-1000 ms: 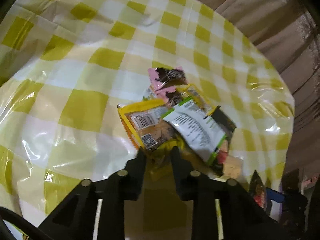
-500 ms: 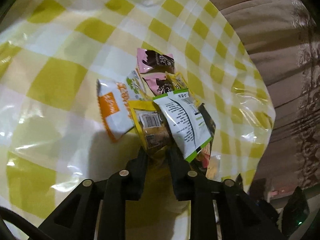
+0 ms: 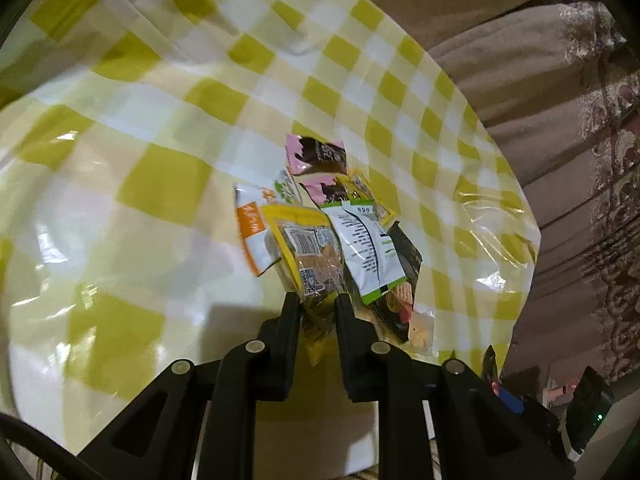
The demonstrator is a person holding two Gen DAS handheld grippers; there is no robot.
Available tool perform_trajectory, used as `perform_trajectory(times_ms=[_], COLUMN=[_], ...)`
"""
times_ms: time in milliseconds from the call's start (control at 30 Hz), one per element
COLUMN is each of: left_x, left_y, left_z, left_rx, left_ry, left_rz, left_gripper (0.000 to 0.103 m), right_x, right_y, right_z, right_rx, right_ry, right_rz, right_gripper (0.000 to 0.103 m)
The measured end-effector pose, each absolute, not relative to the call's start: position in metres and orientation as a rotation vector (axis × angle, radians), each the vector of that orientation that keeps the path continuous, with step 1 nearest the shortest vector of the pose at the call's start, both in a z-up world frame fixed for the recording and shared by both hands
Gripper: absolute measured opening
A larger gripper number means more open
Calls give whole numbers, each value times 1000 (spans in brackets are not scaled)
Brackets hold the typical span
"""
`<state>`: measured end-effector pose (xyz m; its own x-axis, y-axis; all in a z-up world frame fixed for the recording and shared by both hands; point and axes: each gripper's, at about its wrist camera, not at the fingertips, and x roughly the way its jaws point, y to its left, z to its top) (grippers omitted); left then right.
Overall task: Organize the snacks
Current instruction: 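Carry both packets into the white box and open both tools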
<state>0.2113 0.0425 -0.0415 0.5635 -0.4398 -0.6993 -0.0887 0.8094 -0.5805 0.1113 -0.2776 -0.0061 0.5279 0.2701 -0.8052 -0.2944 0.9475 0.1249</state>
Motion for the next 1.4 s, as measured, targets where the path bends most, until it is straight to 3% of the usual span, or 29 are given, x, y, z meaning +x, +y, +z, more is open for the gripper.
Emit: perform_trajectory(times_ms=[267,467,833,1400], left_x=[178,166,157,129], left_y=[50,11,-109,-320], left_z=[-21,3,22,1], left_rx=[-641,-590,-443,-71], left_ry=[901,883,937,1166], left_rz=[-219,-326,-590,-880], left_gripper=[18,18,18,19], right_x=[100,88,57,8], right_y=[-303,-327,-397,-535], right_z=[-5,-4,-12,-52], right_rx=[9,32,106,267], right_ry=[954,945,946,995], right_rz=[299,256,136,-138], right_gripper=[62,62,62,62])
